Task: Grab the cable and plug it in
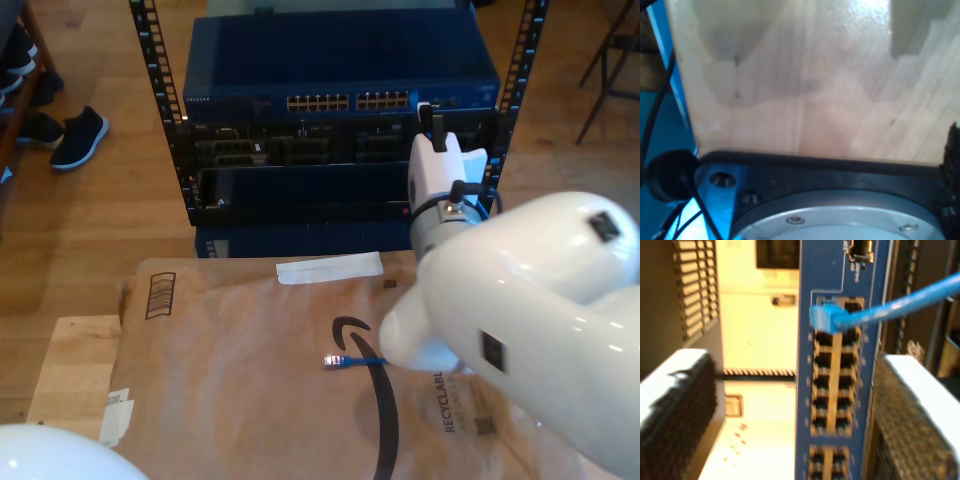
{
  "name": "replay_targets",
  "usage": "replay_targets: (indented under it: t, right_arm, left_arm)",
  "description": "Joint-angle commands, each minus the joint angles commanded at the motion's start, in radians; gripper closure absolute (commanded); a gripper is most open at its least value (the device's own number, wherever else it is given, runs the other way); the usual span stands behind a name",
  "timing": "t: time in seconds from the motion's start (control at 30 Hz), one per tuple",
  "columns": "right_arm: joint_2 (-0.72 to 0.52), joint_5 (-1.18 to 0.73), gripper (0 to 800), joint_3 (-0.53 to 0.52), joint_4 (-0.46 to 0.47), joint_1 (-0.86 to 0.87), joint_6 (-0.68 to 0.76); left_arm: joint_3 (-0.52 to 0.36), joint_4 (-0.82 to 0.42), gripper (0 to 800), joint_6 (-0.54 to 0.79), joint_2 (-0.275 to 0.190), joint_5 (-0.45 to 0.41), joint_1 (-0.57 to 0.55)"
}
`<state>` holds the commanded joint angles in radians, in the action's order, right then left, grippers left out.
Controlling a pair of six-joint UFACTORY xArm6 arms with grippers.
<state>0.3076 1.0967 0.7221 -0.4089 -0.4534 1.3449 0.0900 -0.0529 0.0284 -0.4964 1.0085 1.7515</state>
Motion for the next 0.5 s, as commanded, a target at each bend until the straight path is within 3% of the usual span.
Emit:
replay_targets:
  t: [0.33, 0.5]
  right_arm:
    - [-0.305, -0.382, 254, -0.186, 0.376, 0.219, -0.015]
    - [-0.471, -0.617, 241, -0.267, 0.655, 0.379, -0.014]
  left_arm:
    - [0.0, 0.0, 0, 0.0, 0.0, 0.0, 0.0]
    - [0.002, 0.0, 0, 0.0, 0.0, 0.0, 0.0]
